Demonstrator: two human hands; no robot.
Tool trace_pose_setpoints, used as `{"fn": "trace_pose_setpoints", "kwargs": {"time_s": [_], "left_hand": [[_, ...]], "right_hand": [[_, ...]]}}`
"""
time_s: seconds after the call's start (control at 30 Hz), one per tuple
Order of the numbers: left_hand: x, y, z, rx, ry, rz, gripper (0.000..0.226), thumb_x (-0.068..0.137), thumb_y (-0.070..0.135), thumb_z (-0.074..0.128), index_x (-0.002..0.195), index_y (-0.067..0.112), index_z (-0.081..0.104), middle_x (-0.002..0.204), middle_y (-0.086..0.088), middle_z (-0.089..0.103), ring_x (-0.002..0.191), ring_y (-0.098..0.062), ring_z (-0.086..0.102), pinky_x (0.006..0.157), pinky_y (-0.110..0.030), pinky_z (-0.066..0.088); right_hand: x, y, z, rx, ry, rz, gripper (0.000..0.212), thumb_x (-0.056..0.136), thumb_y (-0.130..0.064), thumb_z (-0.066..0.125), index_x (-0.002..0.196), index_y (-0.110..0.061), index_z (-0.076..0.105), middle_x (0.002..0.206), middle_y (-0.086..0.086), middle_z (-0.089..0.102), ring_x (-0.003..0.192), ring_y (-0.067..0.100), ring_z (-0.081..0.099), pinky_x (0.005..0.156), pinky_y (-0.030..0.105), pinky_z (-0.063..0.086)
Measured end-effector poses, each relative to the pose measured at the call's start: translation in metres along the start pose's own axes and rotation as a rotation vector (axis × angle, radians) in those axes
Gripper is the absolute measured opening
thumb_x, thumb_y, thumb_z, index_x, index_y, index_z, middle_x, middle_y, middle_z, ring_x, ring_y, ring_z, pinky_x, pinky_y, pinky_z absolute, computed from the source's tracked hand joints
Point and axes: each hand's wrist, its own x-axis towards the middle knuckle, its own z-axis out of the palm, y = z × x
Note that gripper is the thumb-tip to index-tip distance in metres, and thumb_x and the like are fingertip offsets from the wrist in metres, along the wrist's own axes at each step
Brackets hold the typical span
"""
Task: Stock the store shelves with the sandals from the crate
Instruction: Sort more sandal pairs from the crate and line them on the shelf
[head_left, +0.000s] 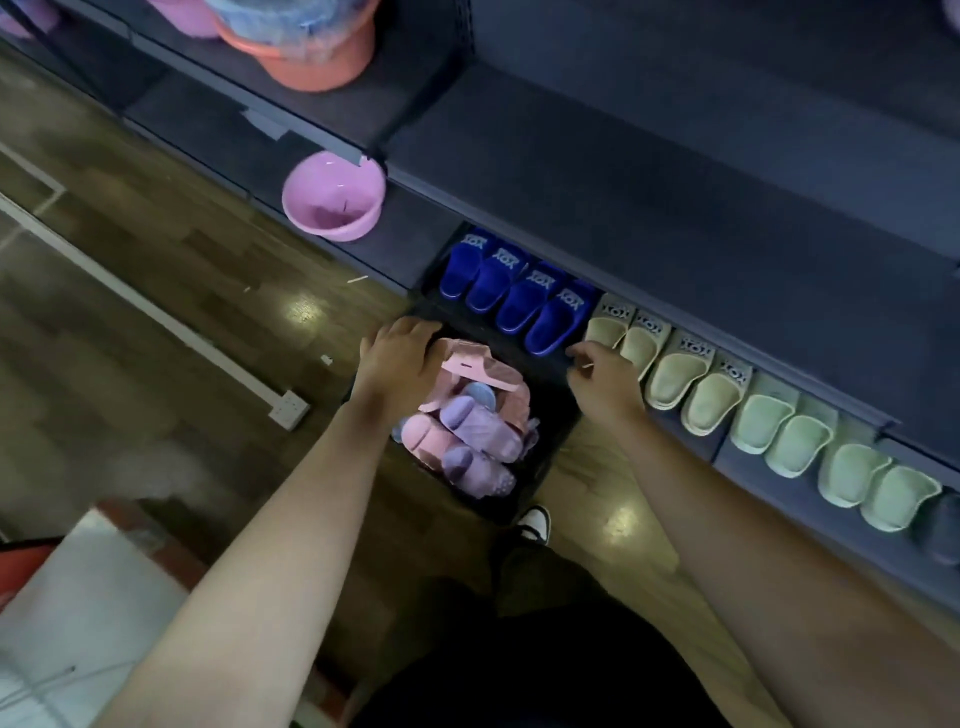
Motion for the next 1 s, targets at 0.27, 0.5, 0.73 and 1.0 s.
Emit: {"fn": "trace_pose_setpoints", "kwargs": {"time_s": [0.27, 0.5, 0.73, 1.0], "left_hand": [[0.080, -0.078, 0.048, 0.013, -0.221, 0.111, 0.037, 0.099, 0.034, 0.037, 0.132, 0.023, 0.049, 0.137, -0.003, 0.049, 0.126, -0.025, 0.045, 0.107, -0.047, 0.031], [0.146, -0.144, 0.123, 0.024, -0.358, 0.343, 0.044, 0.095, 0.038, 0.033, 0.131, 0.020, 0.049, 0.135, -0.005, 0.049, 0.122, -0.029, 0.047, 0.101, -0.047, 0.037], [0.163, -0.189, 0.222, 0.037, -0.409, 0.428, 0.039, 0.092, 0.034, 0.034, 0.114, 0.014, 0.057, 0.124, -0.007, 0.056, 0.114, -0.031, 0.051, 0.094, -0.043, 0.035], [0.161, -0.244, 0.319, -0.014, -0.345, 0.531, 0.033, 0.088, 0.029, 0.040, 0.108, 0.011, 0.060, 0.108, -0.010, 0.064, 0.100, -0.032, 0.061, 0.082, -0.044, 0.048]], "right_hand": [[0.049, 0.007, 0.096, -0.014, -0.040, 0.218, 0.028, 0.085, -0.006, 0.059, 0.112, 0.000, 0.065, 0.111, 0.020, 0.068, 0.105, 0.036, 0.063, 0.089, 0.038, 0.046], [0.065, 0.052, 0.208, 0.011, 0.019, 0.511, 0.025, 0.088, -0.012, 0.056, 0.107, -0.006, 0.071, 0.110, 0.019, 0.069, 0.103, 0.036, 0.063, 0.081, 0.033, 0.047], [0.083, 0.115, 0.309, 0.139, 0.025, 0.730, 0.024, 0.094, -0.025, 0.054, 0.101, -0.010, 0.072, 0.096, 0.013, 0.069, 0.097, 0.030, 0.062, 0.067, 0.029, 0.038], [0.126, 0.187, 0.394, 0.231, 0.130, 0.801, 0.038, 0.084, -0.046, 0.060, 0.109, -0.019, 0.069, 0.118, 0.014, 0.064, 0.112, 0.032, 0.056, 0.099, 0.046, 0.044]]}}
